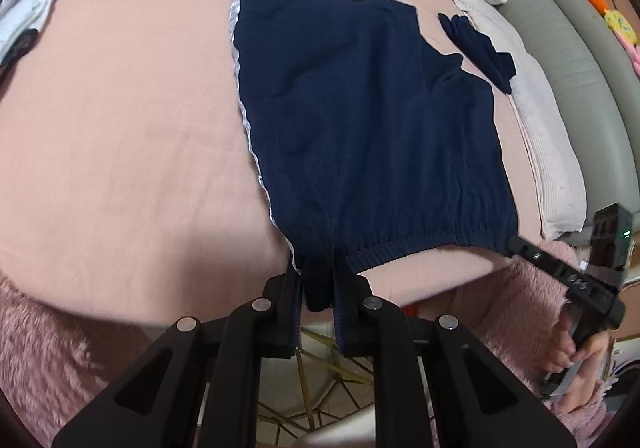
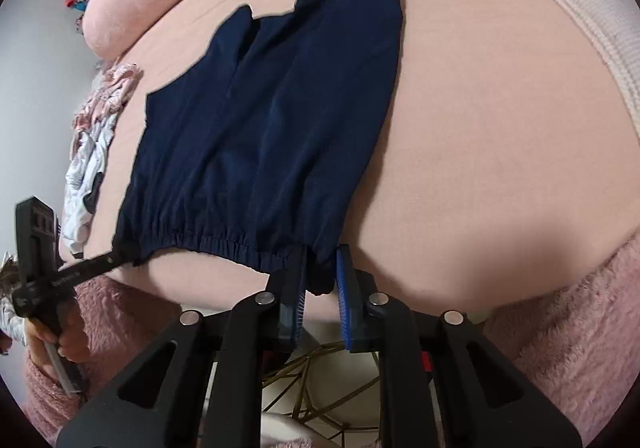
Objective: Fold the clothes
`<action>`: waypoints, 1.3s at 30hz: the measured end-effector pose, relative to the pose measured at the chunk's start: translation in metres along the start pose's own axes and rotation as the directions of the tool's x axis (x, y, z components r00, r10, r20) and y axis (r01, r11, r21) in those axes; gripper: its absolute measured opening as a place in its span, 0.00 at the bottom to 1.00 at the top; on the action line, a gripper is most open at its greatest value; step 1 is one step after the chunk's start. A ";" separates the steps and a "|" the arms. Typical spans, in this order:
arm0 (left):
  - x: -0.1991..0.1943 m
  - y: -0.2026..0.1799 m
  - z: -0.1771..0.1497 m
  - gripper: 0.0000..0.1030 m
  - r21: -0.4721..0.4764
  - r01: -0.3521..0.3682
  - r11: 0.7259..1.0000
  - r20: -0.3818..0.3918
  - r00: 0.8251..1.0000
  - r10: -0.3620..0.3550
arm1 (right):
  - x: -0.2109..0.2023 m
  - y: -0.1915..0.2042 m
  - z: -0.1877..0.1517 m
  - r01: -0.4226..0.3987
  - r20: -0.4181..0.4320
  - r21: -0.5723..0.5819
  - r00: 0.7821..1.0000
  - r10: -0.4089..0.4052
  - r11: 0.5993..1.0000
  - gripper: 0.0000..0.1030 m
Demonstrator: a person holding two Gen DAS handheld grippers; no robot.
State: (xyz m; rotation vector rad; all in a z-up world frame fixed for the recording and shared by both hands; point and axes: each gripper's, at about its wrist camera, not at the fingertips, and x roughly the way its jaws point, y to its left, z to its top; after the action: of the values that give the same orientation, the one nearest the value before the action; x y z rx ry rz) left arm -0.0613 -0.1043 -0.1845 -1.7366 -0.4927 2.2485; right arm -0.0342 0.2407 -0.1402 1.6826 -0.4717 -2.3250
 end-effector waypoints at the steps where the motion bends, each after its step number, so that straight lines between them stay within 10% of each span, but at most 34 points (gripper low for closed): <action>1: -0.001 -0.002 0.000 0.13 0.013 -0.008 1.000 -0.001 1.000 0.008 | -0.008 0.005 0.001 -0.007 0.012 -0.005 1.000 0.007 1.000 0.12; 5: 0.002 0.007 0.006 0.36 -0.001 -0.022 1.000 -0.043 0.999 0.022 | 0.007 0.016 -0.002 0.061 -0.029 -0.025 0.998 -0.062 0.998 0.19; 12: -0.040 0.013 0.080 0.36 0.136 -0.147 0.980 0.177 0.977 0.122 | -0.034 0.035 0.037 0.063 0.116 -0.162 0.992 -0.045 0.985 0.43; 16: -0.029 0.013 0.129 0.36 0.139 -0.101 0.985 0.177 0.981 0.076 | -0.021 0.060 0.095 0.120 0.168 -0.295 0.983 -0.072 0.948 0.44; 22: 0.026 0.040 0.169 0.36 0.076 -0.215 0.974 0.149 0.968 0.202 | 0.061 0.100 0.174 0.174 0.137 -0.378 0.982 -0.130 0.909 0.44; 27: 0.032 0.047 0.163 0.07 0.112 -0.276 0.955 0.186 0.950 0.252 | 0.118 0.107 0.209 0.234 0.105 -0.386 0.972 -0.210 0.892 0.44; 39: 0.005 0.078 0.156 0.05 -0.034 -0.283 0.959 0.187 0.940 0.284 | 0.148 0.113 0.232 0.254 0.131 -0.351 0.966 -0.221 0.901 0.44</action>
State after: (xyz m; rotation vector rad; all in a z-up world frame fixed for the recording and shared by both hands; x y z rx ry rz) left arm -0.2138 -0.1898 -0.1857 -1.6975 -0.3020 2.6326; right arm -0.3010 0.1099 -0.1592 1.5307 0.1621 -2.4685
